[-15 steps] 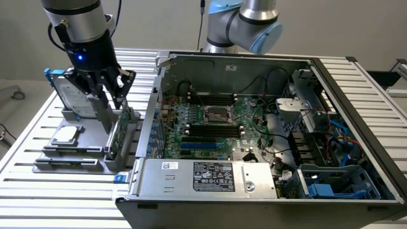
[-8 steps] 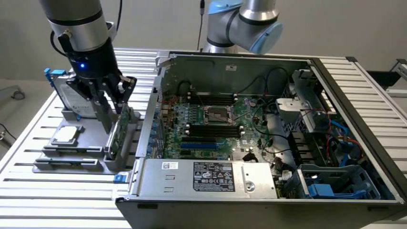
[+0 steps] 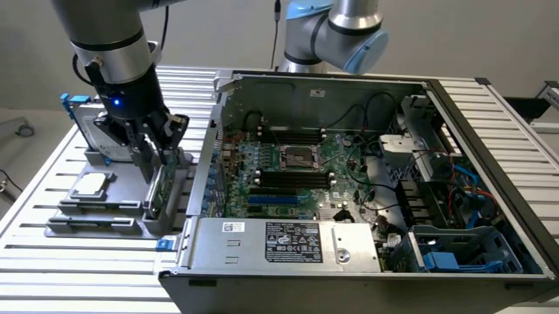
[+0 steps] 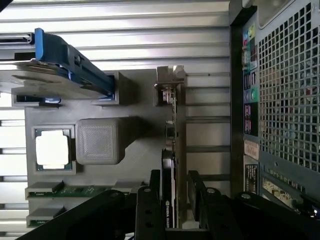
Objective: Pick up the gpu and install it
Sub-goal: 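Pick up the gpu and move the gpu toward the slot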
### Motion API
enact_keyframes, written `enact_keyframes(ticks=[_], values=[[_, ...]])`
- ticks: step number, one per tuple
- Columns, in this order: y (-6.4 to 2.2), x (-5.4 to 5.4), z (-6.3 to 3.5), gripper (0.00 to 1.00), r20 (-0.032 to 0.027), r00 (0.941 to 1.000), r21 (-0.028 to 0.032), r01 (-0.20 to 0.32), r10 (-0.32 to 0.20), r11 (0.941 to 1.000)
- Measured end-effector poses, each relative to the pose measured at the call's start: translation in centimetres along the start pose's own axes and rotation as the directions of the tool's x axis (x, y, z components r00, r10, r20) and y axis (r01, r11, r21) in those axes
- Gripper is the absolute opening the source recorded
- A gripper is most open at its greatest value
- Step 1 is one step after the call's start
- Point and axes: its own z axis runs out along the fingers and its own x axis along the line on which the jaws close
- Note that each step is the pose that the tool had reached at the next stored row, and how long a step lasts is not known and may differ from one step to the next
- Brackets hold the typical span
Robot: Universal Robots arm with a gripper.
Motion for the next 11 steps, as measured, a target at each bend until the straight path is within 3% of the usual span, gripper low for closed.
enact_keyframes(ticks=[11], values=[[-0.51,-0.1,1.98,0.36,-0.0001,1.0000,0.0001,0.001,-0.001,1.0000]])
